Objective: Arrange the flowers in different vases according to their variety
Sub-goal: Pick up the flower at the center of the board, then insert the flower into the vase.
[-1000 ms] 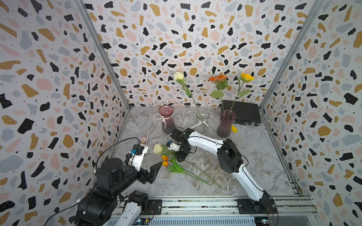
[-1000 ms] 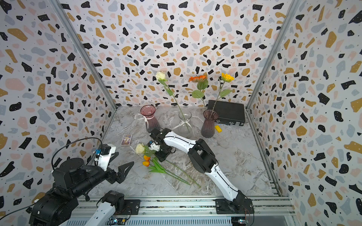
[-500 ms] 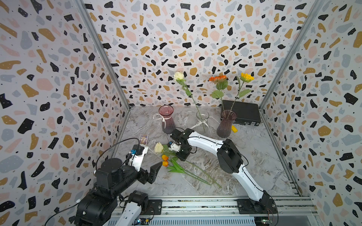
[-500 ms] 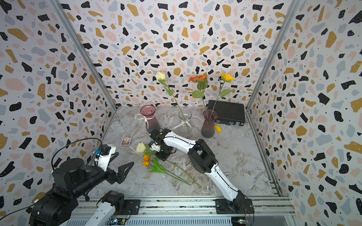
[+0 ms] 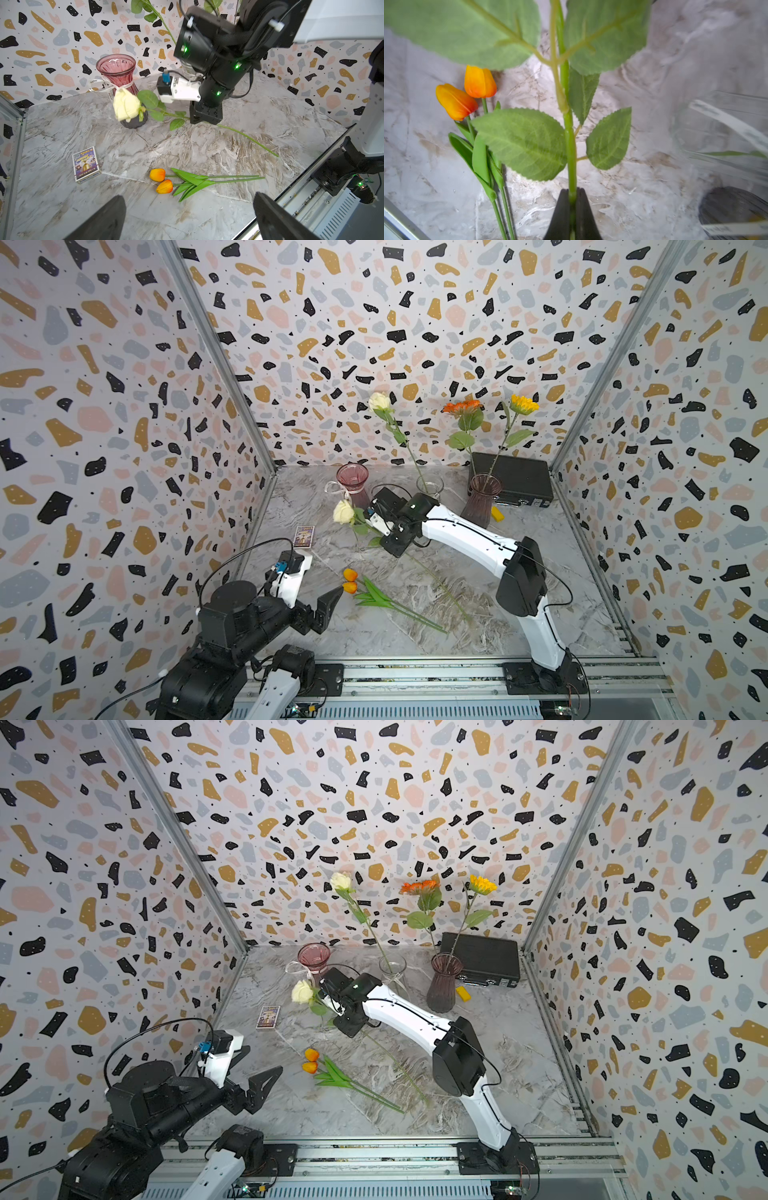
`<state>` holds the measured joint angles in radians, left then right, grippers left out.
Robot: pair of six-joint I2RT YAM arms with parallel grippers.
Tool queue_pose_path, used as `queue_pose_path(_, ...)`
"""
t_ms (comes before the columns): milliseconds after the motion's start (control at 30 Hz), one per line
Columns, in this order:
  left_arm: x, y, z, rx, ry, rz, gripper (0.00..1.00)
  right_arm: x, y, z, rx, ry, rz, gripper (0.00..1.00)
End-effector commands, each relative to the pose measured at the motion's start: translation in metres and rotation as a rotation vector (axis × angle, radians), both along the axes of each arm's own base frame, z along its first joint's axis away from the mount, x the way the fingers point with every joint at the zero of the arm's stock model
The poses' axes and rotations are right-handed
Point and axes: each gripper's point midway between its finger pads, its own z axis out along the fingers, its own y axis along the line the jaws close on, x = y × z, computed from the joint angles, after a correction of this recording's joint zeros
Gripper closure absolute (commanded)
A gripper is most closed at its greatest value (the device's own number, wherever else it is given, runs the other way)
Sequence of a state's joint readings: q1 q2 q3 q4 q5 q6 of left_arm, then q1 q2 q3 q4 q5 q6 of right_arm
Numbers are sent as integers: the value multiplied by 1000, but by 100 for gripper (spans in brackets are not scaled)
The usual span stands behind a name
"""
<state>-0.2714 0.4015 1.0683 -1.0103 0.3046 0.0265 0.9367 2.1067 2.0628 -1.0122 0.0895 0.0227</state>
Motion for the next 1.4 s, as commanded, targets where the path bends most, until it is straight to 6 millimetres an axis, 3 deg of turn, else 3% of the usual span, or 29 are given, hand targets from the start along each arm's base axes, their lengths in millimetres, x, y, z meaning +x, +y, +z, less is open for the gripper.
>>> queue_pose_path(0,-1,1,8,2,-45,-5,1,14,-13,62,99,-143,-85,100)
queue_pose_path(200,3,0,5,-1,-51,-1,0,31,-24,176,327,-347,-128,100)
queue_pose_path(333,5,0,4,-4,-61,3,0,53,-34,244,493,-461,-155,100)
queue_pose_path(533,4,-1,4,-6,-69,-2,0,84,-48,309,587,-632,-171,100)
queue_pose_path(700,5,-1,2,-5,-73,-5,1,102,-74,355,653,-790,-246,100)
queue_pose_path(833,6,-2,2,-7,-79,-5,0,114,-85,372,708,-861,-268,100)
queue_pose_path(1133,8,0,1,-4,-88,4,1,145,-88,377,717,-968,-284,100)
queue_pose_path(1367,10,0,-2,7,-88,5,0,157,-93,382,755,-978,-302,100)
